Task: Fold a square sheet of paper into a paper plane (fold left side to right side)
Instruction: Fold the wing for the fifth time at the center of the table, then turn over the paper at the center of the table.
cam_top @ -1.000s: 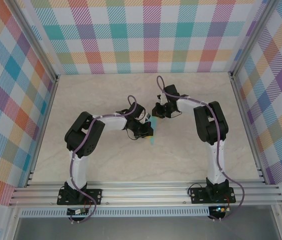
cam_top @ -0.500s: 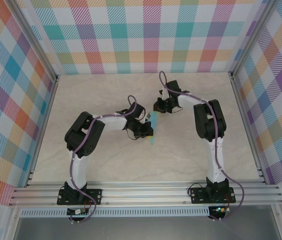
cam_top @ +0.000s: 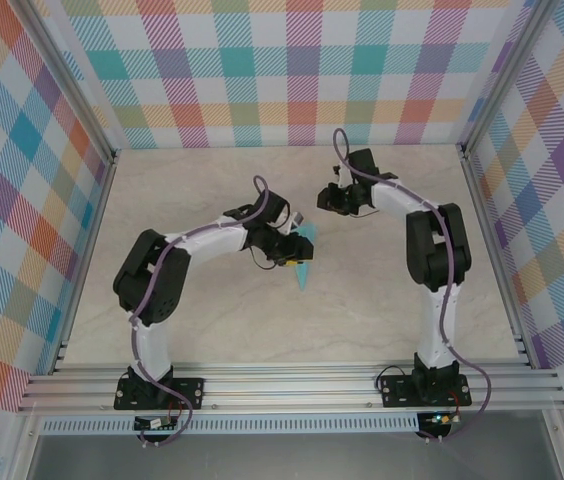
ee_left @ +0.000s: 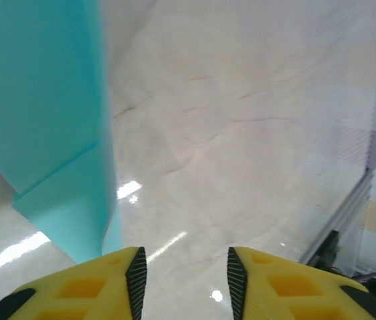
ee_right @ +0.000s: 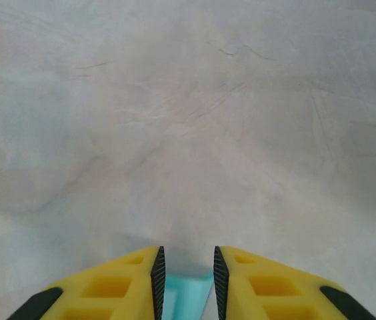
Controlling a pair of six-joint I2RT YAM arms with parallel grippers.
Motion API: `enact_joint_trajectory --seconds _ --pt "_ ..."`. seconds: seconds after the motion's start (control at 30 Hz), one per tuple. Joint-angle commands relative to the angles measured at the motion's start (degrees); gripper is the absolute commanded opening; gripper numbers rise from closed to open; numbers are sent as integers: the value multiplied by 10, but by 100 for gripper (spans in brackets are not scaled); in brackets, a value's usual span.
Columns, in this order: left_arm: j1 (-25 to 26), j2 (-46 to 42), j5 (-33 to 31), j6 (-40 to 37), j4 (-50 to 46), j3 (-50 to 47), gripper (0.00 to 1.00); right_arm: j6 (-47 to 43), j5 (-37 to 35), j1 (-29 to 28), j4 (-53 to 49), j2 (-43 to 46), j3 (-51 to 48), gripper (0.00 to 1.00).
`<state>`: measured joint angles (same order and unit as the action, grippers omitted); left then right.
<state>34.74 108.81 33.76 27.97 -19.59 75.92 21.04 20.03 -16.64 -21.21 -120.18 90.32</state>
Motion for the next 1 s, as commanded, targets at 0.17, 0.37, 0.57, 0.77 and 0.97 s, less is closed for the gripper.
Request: enact_joint_trajectory --seconds 0.17,0.37,0.57,0.77,0.97 --pt "-52 -171 -130 -33 -47 -44 47 43 24 -21 -7 129 -128 42" --pt "-54 -200 -220 -27 -55 -79 49 76 -10 -90 -33 133 -163 59" --pt "-54 -191 -213 -19 -46 -82 49 95 -29 -114 -48 94 -162 50" --pt "-54 -196 -226 -24 -56 -82 50 72 -49 -114 -84 119 -144 3" --pt "-54 -207 -242 -30 -65 -82 50 45 17 -106 -51 174 -170 0"
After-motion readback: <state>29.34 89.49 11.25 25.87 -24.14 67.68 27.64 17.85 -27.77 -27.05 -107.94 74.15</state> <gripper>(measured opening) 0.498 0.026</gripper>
